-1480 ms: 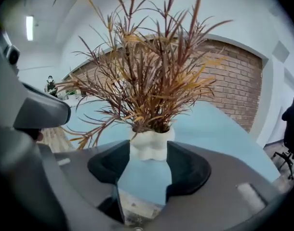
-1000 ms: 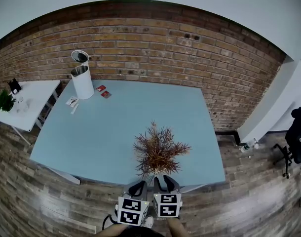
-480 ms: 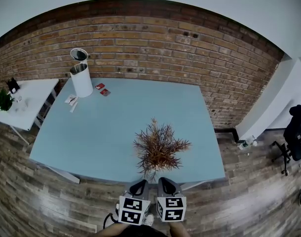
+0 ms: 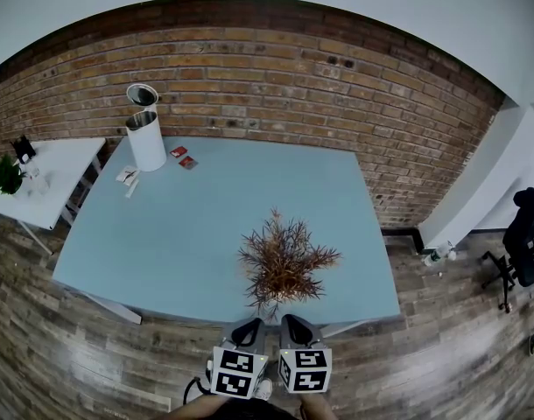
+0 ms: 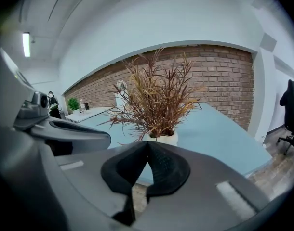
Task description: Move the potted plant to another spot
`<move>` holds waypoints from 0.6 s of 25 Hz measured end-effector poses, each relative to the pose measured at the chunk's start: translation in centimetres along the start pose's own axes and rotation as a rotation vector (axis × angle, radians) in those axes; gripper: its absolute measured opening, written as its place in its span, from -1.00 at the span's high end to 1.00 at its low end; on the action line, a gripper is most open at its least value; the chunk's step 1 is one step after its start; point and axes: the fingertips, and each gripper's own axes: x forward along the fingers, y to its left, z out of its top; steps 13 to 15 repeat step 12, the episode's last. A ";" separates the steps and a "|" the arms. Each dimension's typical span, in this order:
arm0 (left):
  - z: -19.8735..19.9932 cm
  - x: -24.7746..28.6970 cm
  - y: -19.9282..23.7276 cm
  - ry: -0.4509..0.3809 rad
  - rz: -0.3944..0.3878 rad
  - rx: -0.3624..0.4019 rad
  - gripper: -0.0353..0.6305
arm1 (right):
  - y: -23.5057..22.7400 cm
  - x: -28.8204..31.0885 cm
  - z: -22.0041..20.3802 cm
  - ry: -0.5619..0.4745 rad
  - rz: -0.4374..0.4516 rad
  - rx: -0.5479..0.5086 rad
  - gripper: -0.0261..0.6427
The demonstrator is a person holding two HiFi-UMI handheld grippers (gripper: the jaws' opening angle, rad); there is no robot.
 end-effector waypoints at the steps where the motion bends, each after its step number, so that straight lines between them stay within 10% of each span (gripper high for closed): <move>1: 0.0 0.0 0.0 0.000 0.000 0.000 0.90 | 0.0 0.0 0.0 0.000 0.001 0.000 0.90; 15: 0.1 0.2 0.5 0.001 0.006 -0.006 0.90 | 0.2 0.3 0.6 -0.007 0.009 0.009 0.90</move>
